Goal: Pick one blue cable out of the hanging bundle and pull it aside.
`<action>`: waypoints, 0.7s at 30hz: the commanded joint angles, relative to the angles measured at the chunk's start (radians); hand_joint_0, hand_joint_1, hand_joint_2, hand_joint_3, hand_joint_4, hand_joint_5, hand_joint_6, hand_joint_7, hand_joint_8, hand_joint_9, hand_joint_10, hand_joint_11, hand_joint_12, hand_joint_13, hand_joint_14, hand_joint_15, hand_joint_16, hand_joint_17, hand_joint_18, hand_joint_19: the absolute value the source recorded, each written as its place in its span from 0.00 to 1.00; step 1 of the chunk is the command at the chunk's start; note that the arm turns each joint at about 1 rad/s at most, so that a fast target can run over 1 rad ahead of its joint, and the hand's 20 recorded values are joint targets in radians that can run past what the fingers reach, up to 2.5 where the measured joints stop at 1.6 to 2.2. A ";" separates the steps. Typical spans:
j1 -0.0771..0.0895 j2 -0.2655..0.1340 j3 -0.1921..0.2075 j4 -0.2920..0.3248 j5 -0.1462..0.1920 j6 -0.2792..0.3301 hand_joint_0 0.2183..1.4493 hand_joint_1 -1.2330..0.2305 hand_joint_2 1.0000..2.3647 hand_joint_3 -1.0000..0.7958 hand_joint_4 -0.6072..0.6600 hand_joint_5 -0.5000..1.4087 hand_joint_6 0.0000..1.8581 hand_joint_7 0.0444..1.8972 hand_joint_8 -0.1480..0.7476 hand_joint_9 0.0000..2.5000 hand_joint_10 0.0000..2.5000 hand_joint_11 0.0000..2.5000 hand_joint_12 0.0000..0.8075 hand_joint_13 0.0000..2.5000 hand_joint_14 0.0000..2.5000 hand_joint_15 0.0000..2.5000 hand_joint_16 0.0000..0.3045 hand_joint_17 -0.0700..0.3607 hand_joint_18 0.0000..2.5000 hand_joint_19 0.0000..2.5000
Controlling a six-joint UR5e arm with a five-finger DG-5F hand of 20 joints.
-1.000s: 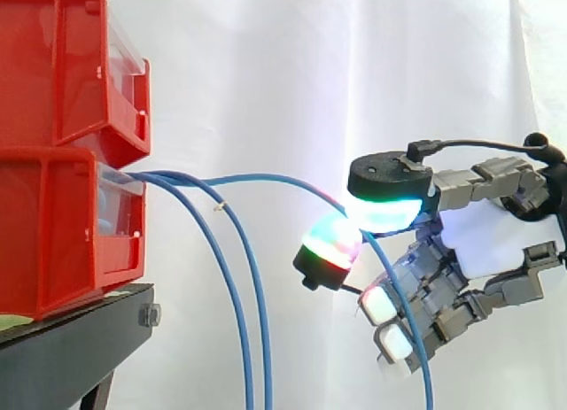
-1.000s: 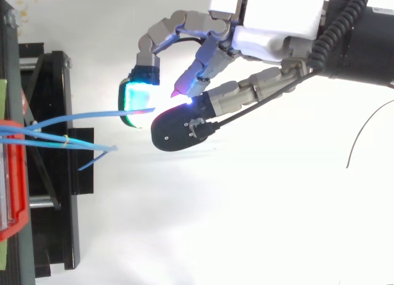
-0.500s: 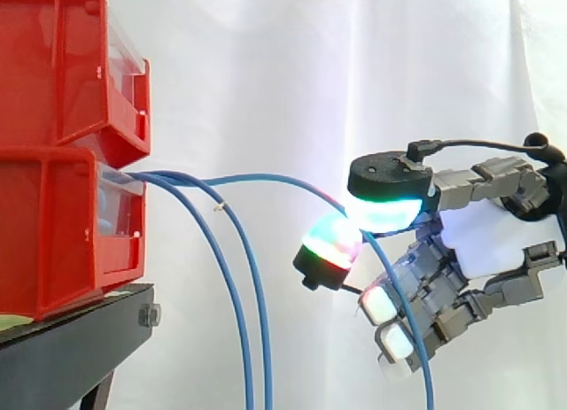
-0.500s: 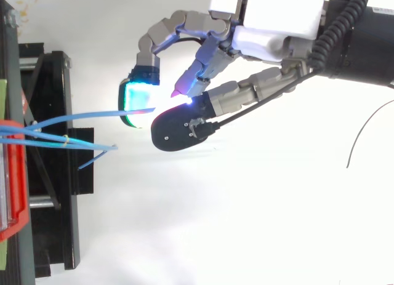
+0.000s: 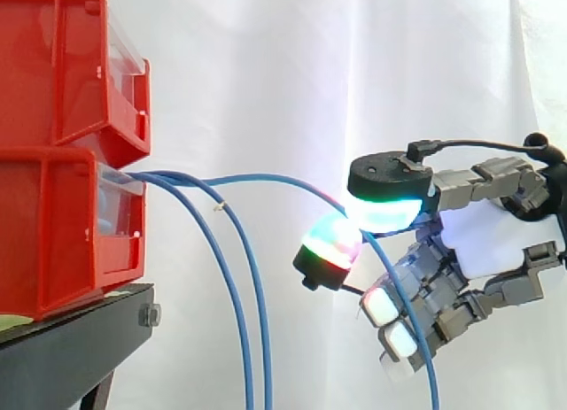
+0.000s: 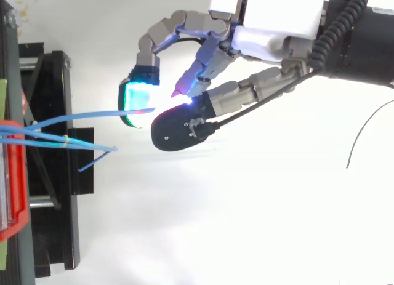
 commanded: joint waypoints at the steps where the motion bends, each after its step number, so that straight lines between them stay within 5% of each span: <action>1: 0.000 0.000 0.000 0.000 0.000 0.000 0.29 0.27 0.00 0.60 0.34 0.25 0.47 0.50 0.51 0.46 0.00 0.12 0.51 0.38 0.01 0.22 0.22 0.52 0.28 0.14; 21: 0.000 0.001 0.000 0.000 0.000 0.000 0.29 0.27 0.00 0.60 0.34 0.25 0.47 0.50 0.51 0.46 0.00 0.12 0.50 0.39 0.01 0.22 0.22 0.52 0.28 0.14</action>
